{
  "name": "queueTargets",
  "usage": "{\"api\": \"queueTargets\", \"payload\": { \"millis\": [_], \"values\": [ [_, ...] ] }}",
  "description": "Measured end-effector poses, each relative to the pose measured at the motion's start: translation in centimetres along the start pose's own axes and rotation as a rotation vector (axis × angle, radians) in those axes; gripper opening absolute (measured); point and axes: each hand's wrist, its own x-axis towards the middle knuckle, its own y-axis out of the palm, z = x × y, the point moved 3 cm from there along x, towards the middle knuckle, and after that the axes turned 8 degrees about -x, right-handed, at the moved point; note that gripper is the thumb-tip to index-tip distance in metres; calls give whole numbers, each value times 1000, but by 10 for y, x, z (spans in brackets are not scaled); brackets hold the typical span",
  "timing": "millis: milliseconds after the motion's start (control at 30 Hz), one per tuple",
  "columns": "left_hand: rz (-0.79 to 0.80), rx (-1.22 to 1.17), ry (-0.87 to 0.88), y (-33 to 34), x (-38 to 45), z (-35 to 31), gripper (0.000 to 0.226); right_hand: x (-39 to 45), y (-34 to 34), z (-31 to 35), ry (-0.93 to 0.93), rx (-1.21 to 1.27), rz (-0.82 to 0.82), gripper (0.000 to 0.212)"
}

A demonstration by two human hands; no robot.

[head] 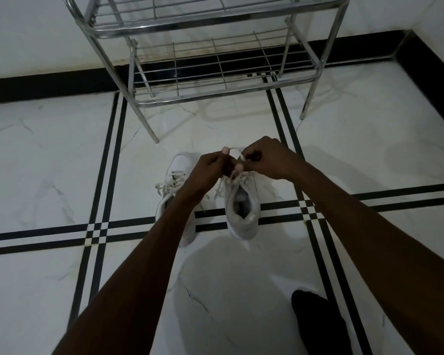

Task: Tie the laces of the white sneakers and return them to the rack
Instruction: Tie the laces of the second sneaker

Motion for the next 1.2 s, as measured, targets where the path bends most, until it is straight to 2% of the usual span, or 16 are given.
{"api": "queueTargets", "payload": {
  "millis": [67, 167, 300, 533, 567, 667, 700, 800, 867, 1000, 1100, 1200],
  "values": [
    [-47, -1, -9, 1, 2, 1, 48, -1, -1, -3, -36, -63, -118, 12],
    [-77, 8, -41, 4, 4, 4, 43, -7, 6, -9, -13, -100, -270, 12],
    [-47, 29, -86, 7, 4, 10, 41, -13, 11, -14, 41, 113, -356, 13],
    [-102, -38, -28, 8, -2, 4, 20, -14, 24, -19, 178, 517, -355, 20],
    [-130, -95, -35, 9, -3, 3, 23, -14, 25, -19, 193, 576, -336, 21],
    [-214, -325, -109, 9, -4, 6, 52, -14, 26, -11, 238, 731, -247, 23],
    [-215, -384, -145, 9, -4, 7, 52, -15, 26, -8, 253, 761, -226, 23],
    [-217, -522, -222, 12, -4, 8, 22, -16, 22, -2, 298, 807, -195, 18],
    [-277, -582, -232, 13, -6, 6, 7, -16, 23, 0, 353, 843, -161, 18],
    [-415, -666, -230, 6, -11, 11, 16, -17, 30, -9, 584, 1176, -101, 37],
    [-672, -743, -255, -2, -20, 22, 21, -25, 40, -28, 811, 1466, -215, 38],
    [-875, -655, -264, -7, -32, 33, 25, -33, 51, -50, 961, 1487, -322, 29]
  ]
}}
